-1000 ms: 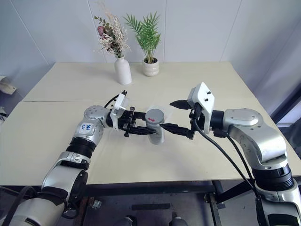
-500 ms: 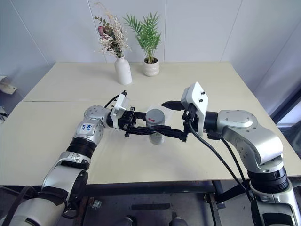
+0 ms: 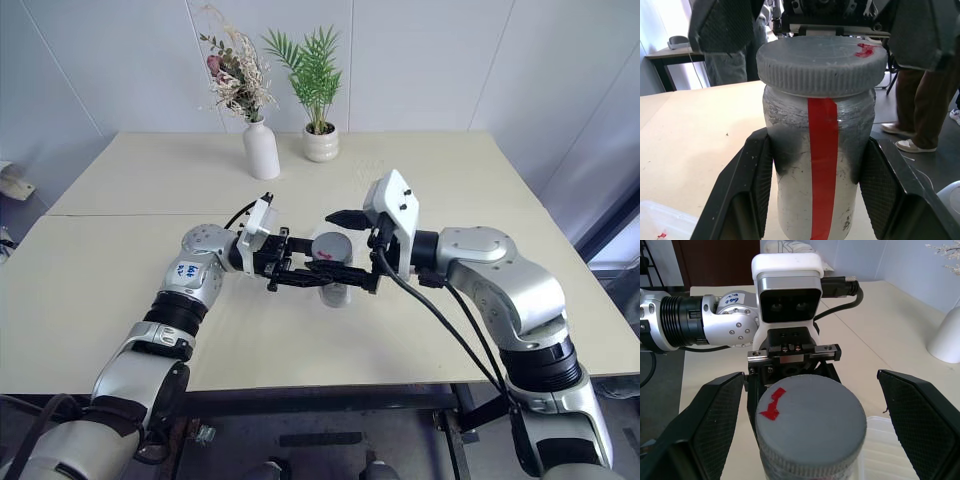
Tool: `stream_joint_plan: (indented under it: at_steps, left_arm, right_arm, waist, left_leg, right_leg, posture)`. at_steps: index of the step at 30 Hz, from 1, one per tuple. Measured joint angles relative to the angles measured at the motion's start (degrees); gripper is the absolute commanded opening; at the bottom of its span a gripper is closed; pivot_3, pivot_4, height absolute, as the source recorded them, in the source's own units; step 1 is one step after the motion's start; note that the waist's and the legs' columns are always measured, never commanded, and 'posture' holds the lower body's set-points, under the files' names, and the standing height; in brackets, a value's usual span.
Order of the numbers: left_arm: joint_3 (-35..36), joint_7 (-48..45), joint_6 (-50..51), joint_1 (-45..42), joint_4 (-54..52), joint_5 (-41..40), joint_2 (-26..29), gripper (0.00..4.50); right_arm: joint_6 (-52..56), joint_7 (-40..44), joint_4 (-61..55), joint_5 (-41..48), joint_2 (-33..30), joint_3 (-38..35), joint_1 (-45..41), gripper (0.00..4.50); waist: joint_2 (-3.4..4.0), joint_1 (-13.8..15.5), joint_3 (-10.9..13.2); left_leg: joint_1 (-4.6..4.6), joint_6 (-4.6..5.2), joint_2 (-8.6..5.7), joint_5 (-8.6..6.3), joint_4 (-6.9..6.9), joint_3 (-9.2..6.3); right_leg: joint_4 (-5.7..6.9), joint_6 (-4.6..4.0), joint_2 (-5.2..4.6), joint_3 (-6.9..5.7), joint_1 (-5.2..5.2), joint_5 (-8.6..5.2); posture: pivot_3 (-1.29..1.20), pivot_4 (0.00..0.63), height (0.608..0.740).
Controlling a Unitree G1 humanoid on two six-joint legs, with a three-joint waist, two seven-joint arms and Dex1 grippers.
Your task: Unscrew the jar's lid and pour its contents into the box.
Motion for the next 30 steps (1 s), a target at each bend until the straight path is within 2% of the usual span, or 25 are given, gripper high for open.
stream_joint_plan:
  at_steps: [12,15,19,30]
  left_arm:
    - [0.00,0.00,0.00,0.00,-0.03,0.00,0.00,2.11]
    - [0.00,0.00,0.00,0.00,-0.03,0.00,0.00,2.11]
    - [0.05,0.00,0.01,0.00,-0.03,-0.01,0.00,2.11]
    - [0.07,0.01,0.01,0.01,-0.02,0.00,0.00,2.11]
  right_arm:
    - [0.00,0.02,0.00,-0.45,0.41,0.02,0.00,4.47]
    - [0.01,0.02,0.00,-0.46,0.48,0.02,0.00,3.87]
    - [0.04,0.17,0.01,-0.38,0.81,0.04,0.00,2.58]
    - [0.02,1.21,0.89,-0.40,0.80,0.03,-0.51,2.55]
  waist:
    - [0.00,-0.01,0.00]
    - [0.00,-0.01,0.00]
    - [0.00,-0.02,0.00]
    - [0.00,-0.02,0.00]
  left_leg:
    - [0.00,0.00,0.00,0.00,0.01,0.00]
    - [0.00,0.00,0.00,0.00,0.01,0.00]
    - [0.00,0.00,0.00,0.00,0.01,0.00]
    - [0.00,0.00,0.00,0.00,0.01,0.00]
  right_leg:
    - [0.00,0.00,0.00,0.00,0.00,0.00]
    - [0.00,0.00,0.00,0.00,0.00,0.00]
    - [0.00,0.00,0.00,0.00,0.00,0.00]
    - [0.00,0.00,0.00,0.00,0.00,0.00]
  posture:
    - [0.00,0.150,0.740]
    - [0.00,0.150,0.740]
    - [0.00,0.150,0.740]
    - [0.00,0.150,0.740]
